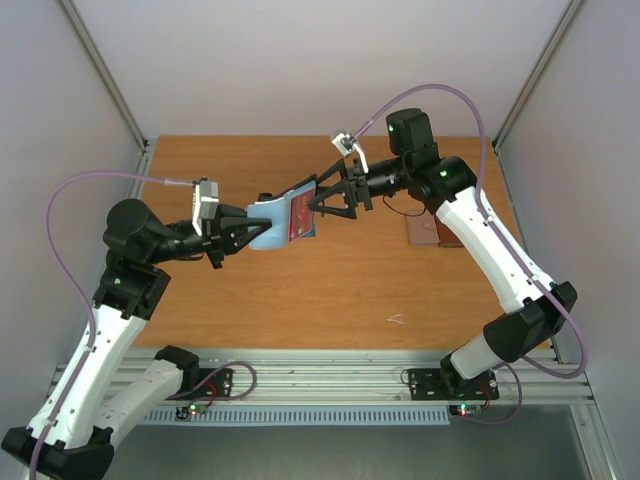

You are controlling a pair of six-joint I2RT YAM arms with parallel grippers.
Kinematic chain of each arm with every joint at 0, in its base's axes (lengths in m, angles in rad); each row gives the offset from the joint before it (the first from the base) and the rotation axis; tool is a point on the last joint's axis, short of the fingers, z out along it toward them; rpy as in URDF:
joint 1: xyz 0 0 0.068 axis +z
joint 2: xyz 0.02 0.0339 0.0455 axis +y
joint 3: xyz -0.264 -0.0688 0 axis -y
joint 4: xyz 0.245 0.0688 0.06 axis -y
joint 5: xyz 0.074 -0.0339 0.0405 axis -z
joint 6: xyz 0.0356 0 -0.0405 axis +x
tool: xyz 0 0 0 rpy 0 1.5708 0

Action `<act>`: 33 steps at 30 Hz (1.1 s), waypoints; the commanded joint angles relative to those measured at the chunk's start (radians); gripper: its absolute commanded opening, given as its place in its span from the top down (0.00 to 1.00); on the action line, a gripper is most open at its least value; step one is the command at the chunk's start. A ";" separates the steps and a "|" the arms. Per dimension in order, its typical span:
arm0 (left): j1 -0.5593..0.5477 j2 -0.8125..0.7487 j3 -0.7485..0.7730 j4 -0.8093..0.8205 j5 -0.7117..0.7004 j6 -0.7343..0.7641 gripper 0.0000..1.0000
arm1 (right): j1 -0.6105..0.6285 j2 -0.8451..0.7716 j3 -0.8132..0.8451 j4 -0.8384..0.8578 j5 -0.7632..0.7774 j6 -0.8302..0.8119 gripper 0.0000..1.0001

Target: Take the credit cards out of the card holder

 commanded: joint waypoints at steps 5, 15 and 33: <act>0.005 -0.010 0.026 0.080 0.015 -0.029 1.00 | 0.007 0.022 0.043 0.064 -0.157 0.034 0.27; 0.006 -0.008 -0.004 0.094 -0.044 -0.088 1.00 | 0.016 0.003 0.021 0.010 -0.221 -0.008 0.97; 0.059 -0.018 -0.052 -0.195 -0.674 0.137 0.55 | 0.019 -0.062 -0.027 -0.169 0.824 0.274 0.99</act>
